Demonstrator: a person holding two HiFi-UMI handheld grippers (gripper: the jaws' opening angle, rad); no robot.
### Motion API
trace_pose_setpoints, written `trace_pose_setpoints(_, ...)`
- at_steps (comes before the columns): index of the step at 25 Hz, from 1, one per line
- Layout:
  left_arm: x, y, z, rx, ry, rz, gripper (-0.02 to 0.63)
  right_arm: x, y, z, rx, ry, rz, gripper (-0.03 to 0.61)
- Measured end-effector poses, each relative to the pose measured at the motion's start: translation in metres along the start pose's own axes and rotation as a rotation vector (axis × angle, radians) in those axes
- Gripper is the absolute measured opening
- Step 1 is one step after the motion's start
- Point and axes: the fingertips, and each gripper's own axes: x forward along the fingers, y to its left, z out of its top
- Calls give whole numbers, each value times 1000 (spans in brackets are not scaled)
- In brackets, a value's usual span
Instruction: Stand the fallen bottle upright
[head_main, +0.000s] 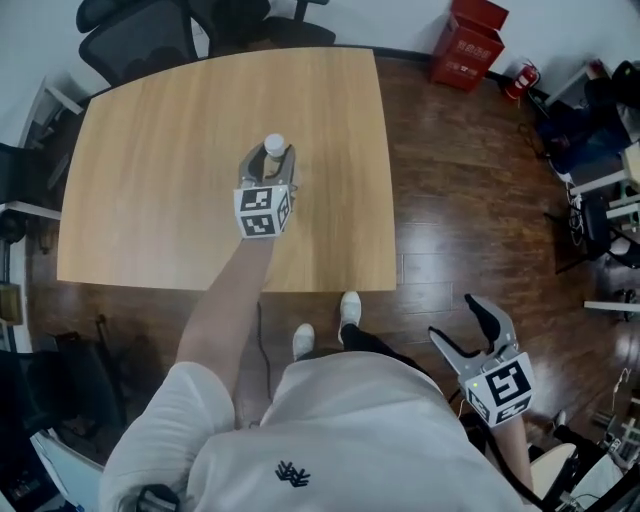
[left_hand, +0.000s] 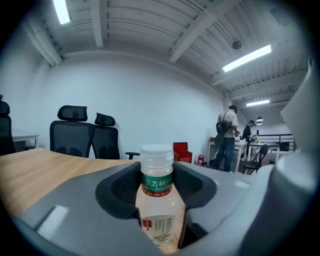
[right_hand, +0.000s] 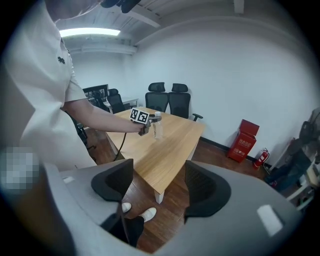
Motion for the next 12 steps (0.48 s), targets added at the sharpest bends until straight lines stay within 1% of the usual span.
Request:
trace_pose_setpoints(2, 0, -7, 0, 28, -10, -10, 196, -3, 1, 0, -2, 6, -8, 331)
trace_pose_setpoints(4, 2, -11, -2, 51, -4, -18, 196, -3, 5, 3, -5, 2, -9, 331)
trace_pose_setpoints(8, 5, -10, -4, 61, 11, -12, 200, -6, 17, 13, -24, -22, -9, 331)
trace_pose_setpoints(10, 5, -10, -5, 58, 21, -15, 217, -8, 20, 15, -25, -28, -18, 331)
trace_pose_setpoints(12, 4, -10, -7, 57, 32, -18, 253, -9, 21, 15, -24, -28, -28, 331)
